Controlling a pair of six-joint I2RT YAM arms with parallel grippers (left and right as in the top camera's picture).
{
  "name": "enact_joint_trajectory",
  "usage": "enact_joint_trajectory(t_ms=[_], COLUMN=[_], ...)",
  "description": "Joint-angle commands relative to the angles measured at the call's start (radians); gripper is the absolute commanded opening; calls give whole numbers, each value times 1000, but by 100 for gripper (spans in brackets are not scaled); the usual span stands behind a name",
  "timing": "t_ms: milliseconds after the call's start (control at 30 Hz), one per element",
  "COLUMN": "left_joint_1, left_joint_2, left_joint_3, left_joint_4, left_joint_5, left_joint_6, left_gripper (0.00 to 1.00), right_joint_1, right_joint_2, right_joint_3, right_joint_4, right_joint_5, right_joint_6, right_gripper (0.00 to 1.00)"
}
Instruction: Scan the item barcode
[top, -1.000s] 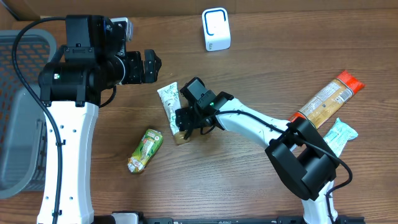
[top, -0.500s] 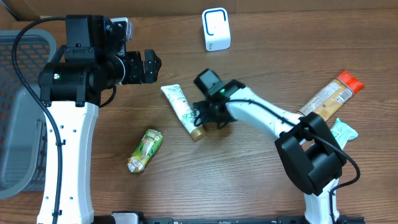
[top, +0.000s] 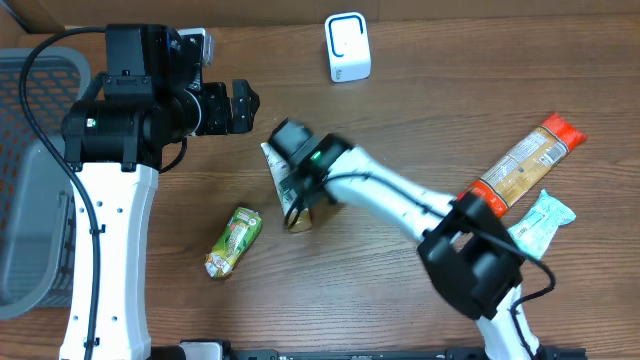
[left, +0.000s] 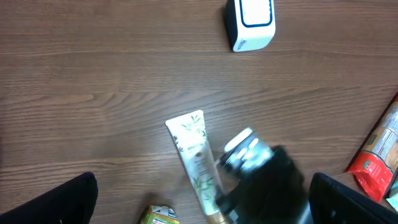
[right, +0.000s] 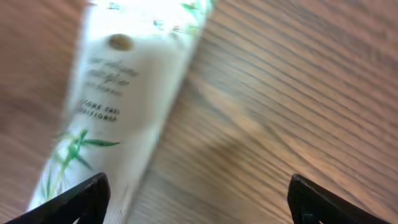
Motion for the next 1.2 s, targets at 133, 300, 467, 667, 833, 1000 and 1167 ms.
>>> enact_joint_trajectory(t_ms=[133, 300, 467, 667, 833, 1000, 1167], left_joint_1=[-2, -2, -2, -2, -2, -2, -2], left_joint_2=[5, 5, 5, 5, 5, 5, 5], left_joint_3=[14, 14, 14, 14, 14, 14, 14], left_joint_4=[1, 1, 1, 1, 1, 1, 1], left_joint_5=[-3, -3, -2, -3, -2, -3, -3], left_joint_6=[19, 19, 19, 19, 19, 19, 19], left_gripper=[100, 100, 100, 100, 100, 100, 100], right_joint_1=[85, 89, 89, 85, 83, 66, 66], right_joint_2=[7, 23, 24, 27, 45, 87, 99], right_joint_3=[8, 8, 6, -25, -64, -72, -72], right_joint_4=[139, 171, 185, 217, 213, 219, 216], right_joint_5=[79, 110, 78, -39, -65, -125, -167], right_joint_6=[114, 109, 224, 488, 581, 579, 567], right_gripper=[82, 81, 81, 78, 67, 63, 46])
